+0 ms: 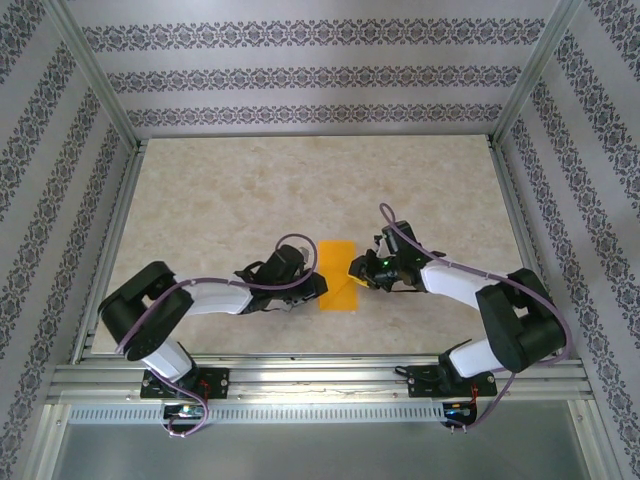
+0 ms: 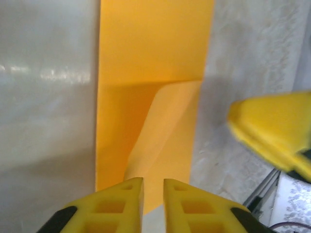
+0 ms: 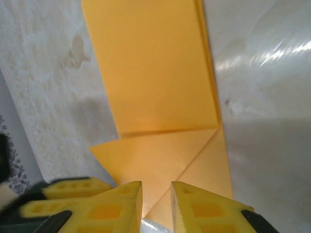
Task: Fold a paper plane with a square sheet of paper (pick it up from the middle)
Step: Turn over the paper at the center of the table.
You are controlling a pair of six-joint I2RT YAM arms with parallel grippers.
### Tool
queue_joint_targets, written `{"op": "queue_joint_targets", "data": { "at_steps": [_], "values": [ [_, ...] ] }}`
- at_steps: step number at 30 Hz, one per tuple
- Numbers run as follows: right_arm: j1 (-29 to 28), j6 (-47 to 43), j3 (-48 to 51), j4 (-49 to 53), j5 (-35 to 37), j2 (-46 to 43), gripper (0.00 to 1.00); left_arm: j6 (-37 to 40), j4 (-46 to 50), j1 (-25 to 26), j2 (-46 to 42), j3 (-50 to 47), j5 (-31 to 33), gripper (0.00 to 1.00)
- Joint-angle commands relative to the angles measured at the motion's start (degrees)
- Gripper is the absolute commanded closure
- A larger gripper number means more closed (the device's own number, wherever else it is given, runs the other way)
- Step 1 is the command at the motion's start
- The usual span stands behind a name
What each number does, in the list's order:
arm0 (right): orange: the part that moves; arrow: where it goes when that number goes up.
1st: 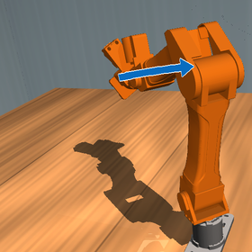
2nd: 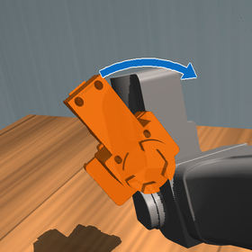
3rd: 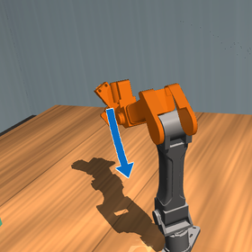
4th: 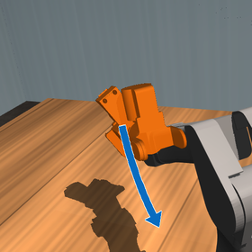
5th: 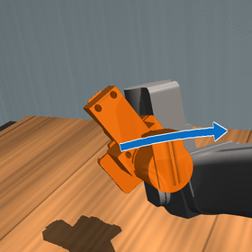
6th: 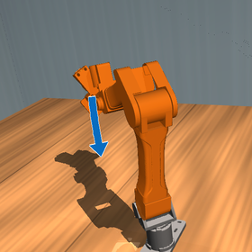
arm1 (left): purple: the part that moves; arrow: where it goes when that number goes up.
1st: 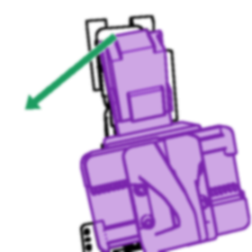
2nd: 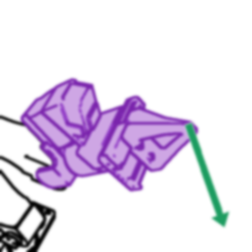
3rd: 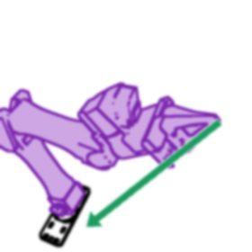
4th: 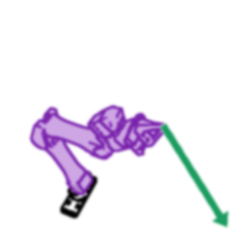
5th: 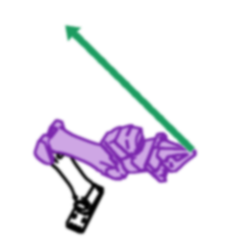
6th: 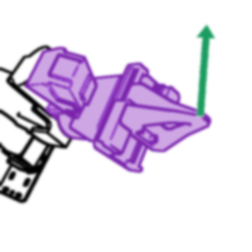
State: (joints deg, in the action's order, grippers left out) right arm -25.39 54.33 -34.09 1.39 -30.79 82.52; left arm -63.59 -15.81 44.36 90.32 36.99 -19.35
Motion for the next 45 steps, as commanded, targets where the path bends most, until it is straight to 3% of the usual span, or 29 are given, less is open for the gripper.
{"op": "queue_joint_targets", "data": {
  "at_steps": [1,5,7,11,19,45],
  "values": [
    [-1.70,1.75,1.59,3.06,2.33,-2.87,0.74,9.21,7.27,-1.83,-1.31,5.18,-1.07,0.78],
    [-2.73,4.97,4.02,3.25,5.61,-5.74,0.72,13.78,7.86,-3.71,3.28,10.55,-11.89,0.81],
    [-3.04,6.08,5.09,3.22,6.80,-7.13,0.70,15.59,10.28,-3.76,5.24,12.82,-13.19,0.82],
    [-3.72,8.80,6.85,3.00,6.93,-8.69,0.69,22.23,20.98,-3.75,8.09,17.69,-10.31,0.84],
    [-5.78,10.38,7.01,2.08,6.86,-6.48,0.68,28.47,30.98,-3.84,13.14,22.42,-7.07,0.87],
    [-7.64,6.76,1.38,1.40,6.35,0.14,0.70,23.61,22.93,-3.84,13.74,15.24,-7.27,0.91]
  ]
}}
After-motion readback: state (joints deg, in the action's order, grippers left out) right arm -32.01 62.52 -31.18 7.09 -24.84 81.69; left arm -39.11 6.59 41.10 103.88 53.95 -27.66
